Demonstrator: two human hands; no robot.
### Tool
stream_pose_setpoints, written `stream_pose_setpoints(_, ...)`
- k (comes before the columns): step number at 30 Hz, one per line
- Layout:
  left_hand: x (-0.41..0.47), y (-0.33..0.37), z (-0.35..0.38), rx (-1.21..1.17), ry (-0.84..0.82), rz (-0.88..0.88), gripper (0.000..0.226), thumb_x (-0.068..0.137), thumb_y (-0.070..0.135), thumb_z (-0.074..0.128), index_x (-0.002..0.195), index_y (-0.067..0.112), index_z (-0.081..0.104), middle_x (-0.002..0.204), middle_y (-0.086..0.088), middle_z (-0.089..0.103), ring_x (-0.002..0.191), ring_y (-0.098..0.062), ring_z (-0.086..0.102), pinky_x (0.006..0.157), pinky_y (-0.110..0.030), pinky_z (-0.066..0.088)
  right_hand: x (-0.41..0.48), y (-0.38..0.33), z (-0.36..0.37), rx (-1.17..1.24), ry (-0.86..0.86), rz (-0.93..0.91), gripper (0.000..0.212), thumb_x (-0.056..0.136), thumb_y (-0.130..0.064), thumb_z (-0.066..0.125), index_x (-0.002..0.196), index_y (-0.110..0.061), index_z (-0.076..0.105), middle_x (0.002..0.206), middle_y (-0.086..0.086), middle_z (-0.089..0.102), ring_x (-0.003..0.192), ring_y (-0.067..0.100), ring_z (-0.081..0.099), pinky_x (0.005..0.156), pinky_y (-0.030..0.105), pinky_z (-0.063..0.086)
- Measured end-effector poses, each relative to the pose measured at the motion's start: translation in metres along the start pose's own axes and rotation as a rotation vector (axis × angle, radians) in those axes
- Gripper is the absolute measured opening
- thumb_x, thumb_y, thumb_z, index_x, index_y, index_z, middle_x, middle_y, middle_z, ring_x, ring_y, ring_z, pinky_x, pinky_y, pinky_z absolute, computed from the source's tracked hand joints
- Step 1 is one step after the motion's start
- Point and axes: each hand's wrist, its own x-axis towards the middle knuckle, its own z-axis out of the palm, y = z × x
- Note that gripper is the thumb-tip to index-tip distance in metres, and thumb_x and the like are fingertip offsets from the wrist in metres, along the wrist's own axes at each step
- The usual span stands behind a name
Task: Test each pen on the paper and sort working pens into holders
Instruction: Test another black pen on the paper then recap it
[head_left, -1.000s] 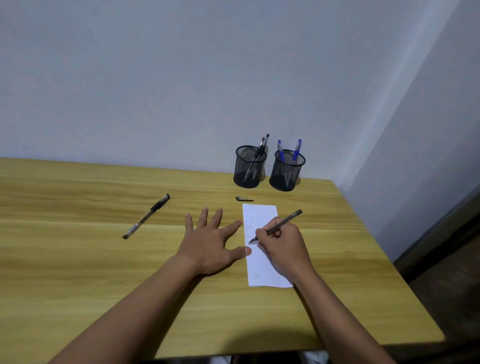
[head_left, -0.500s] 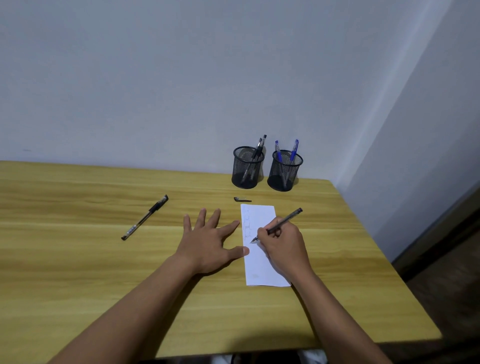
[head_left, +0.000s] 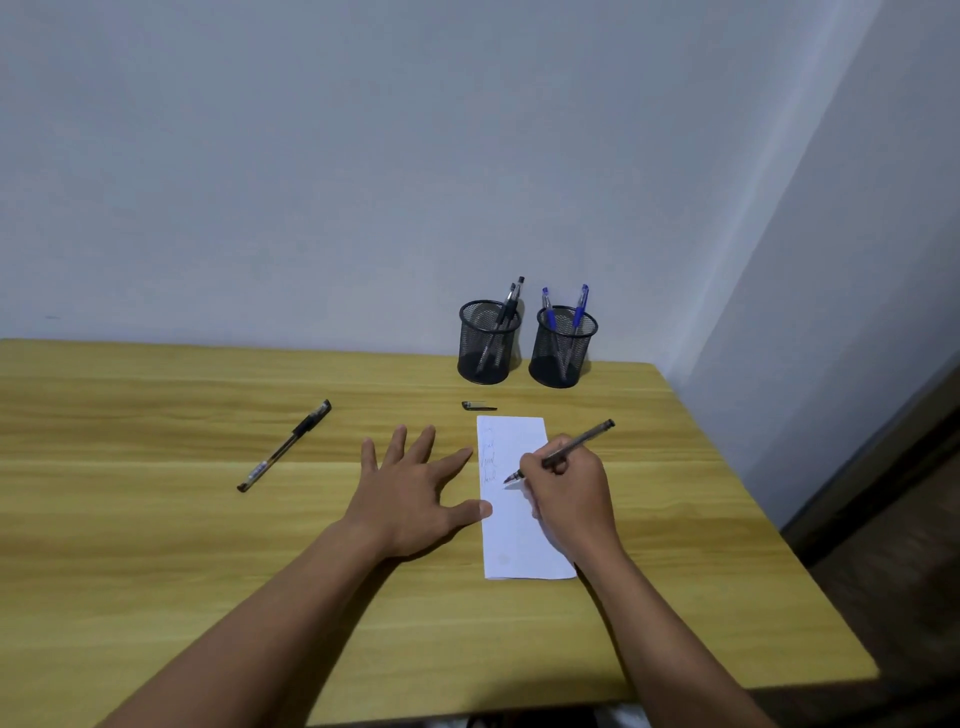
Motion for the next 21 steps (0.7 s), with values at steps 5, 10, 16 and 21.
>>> stream_pose_setpoints(5,0.004,-0.001,-0.001,-0.163,0.154,0.008,0.074,0.085,0.080,0.028,0.150,0.045,0.028,0.165,0.001,0.014,0.153,-0.026,-0.002,0.119,-0.058,0.002,0.009,-0.005,-0.016,0.227,0.084,-0.035,0.013,0.095,-0.008,0.068,0.089,0.002,0.062,0.059,0.008,0.062,0.052,0.017,0.056,0.046,0.030,0.048)
stream_pose_setpoints(10,0.064,0.002,-0.014,-0.223,0.346,0.003,0.052,0.097,0.055,0.038,0.140,0.030,0.052,0.146,0.002,0.052,0.136,-0.023,0.042,0.108,-0.047,0.038,0.023,-0.014,-0.022,0.288,0.054,-0.063,0.013,0.096,-0.011,0.067,0.088,-0.001,0.065,0.063,0.008,0.061,0.056,0.017,0.054,0.047,0.029,0.047)
stream_pose_setpoints(16,0.110,0.000,-0.011,-0.124,0.297,-0.025,0.032,0.098,0.040,0.046,0.122,0.033,0.066,0.131,0.005,0.063,0.120,-0.027,0.052,0.096,-0.043,0.045,0.036,-0.025,-0.025,0.365,0.058,-0.062,0.012,0.098,-0.008,0.061,0.087,-0.007,0.066,0.065,0.007,0.064,0.060,0.016,0.057,0.051,0.029,0.049)
stream_pose_setpoints(21,0.106,-0.004,-0.012,-0.112,0.424,0.025,0.015,0.095,0.035,0.058,0.103,0.031,0.070,0.106,0.008,0.071,0.105,-0.024,0.056,0.079,-0.037,0.044,0.041,-0.028,-0.025,0.301,0.046,-0.073,0.013,0.099,-0.011,0.063,0.089,-0.006,0.068,0.071,0.010,0.067,0.065,0.019,0.060,0.056,0.032,0.052)
